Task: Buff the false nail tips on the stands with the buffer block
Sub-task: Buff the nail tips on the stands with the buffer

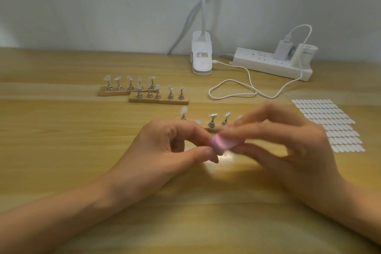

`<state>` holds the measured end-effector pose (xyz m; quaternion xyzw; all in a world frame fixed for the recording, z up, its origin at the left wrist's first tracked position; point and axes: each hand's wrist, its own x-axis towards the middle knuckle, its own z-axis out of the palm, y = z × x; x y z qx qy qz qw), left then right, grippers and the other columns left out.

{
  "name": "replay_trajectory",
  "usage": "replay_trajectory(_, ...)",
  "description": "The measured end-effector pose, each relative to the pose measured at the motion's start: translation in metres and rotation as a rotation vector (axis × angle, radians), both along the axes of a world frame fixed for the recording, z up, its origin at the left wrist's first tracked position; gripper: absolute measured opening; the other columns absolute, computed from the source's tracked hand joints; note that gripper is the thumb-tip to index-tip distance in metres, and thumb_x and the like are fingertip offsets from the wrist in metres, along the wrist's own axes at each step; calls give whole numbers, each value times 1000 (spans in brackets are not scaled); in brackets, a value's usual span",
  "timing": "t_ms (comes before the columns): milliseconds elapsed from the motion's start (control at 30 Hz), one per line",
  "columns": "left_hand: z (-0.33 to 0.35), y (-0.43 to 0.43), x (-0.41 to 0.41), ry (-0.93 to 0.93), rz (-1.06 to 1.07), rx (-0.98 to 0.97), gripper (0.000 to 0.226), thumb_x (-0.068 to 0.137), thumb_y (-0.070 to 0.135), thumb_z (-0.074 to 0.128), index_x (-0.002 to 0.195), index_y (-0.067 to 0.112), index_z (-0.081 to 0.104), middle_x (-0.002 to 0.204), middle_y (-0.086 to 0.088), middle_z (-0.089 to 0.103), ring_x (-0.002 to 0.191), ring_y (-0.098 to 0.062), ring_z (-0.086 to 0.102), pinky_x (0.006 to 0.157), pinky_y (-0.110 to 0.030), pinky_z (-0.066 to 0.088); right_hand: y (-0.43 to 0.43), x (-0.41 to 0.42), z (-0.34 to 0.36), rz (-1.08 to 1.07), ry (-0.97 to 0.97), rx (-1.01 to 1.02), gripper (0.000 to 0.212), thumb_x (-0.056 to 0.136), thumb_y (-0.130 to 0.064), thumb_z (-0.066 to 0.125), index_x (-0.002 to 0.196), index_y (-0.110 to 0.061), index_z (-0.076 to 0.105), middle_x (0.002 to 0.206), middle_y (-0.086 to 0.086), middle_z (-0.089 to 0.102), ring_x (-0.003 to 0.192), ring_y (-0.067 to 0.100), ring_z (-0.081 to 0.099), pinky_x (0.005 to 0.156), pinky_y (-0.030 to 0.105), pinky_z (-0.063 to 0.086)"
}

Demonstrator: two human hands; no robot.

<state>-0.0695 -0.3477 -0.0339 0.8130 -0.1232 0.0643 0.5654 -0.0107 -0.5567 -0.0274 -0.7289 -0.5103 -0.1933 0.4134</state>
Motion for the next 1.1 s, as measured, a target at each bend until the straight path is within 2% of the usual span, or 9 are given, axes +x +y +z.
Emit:
replay_trajectory(100,-1,-1,1,-11,18,3,16,73,47,75,80,33,78,46,15,33,45,-4,23,44,-14,20,1,-1,-2,19,-68,-33,14,90,-19,72,104,-20,74,96,-2,69,92,7,69,84,23,52)
replay_trajectory(200,-1,0,2,-20,10,3,15,76,44,77,79,30,78,43,15,35,44,-4,23,43,-12,19,-1,3,-1,-18,-1,5,20,89,-15,75,107,-19,70,97,-1,66,95,2,66,85,19,51)
replay_trajectory(267,-1,0,1,-20,-6,-3,19,75,50,72,81,33,77,46,13,35,45,-4,24,44,-15,20,0,4,-1,3,-50,-35,18,89,-18,73,107,-19,71,97,-4,65,93,3,66,86,17,49)
replay_trajectory(400,-2,0,2,-30,21,17,12,76,46,76,78,34,77,47,13,29,45,-6,22,44,-15,19,-2,3,0,-30,-19,-10,21,87,-17,74,108,-18,70,97,-3,65,93,4,66,85,17,50)
replay_trajectory(500,-2,-1,1,-22,-1,7,16,76,49,72,81,35,77,46,11,37,45,-6,27,44,-17,21,-1,1,-2,35,-49,-38,17,89,-18,73,106,-18,73,96,-4,64,92,6,67,85,21,51)
replay_trajectory(633,-1,-2,0,-29,-8,24,8,77,36,76,77,29,76,42,18,41,41,-3,27,43,-10,22,-4,9,-2,-55,13,0,22,86,-15,75,108,-17,72,96,-1,65,93,9,68,85,25,54)
replay_trajectory(800,1,-3,-2,1,-17,4,12,77,39,80,76,28,76,39,17,39,36,-2,29,42,-7,22,-7,8,-1,-56,66,43,21,89,-17,74,109,-21,70,98,0,65,93,15,67,84,29,53)
replay_trajectory(933,1,-2,-1,-6,-15,3,12,78,39,82,77,29,76,41,15,46,39,-2,30,42,-11,23,-4,3,-2,15,-1,-37,19,89,-17,72,108,-19,72,99,-1,64,95,8,66,88,19,49)
replay_trajectory(1100,2,-4,-2,-61,-28,48,6,82,27,71,77,28,75,45,25,52,39,-1,27,41,-9,22,-4,1,-1,14,-11,-44,19,89,-17,72,108,-18,71,98,1,65,95,7,66,88,20,51)
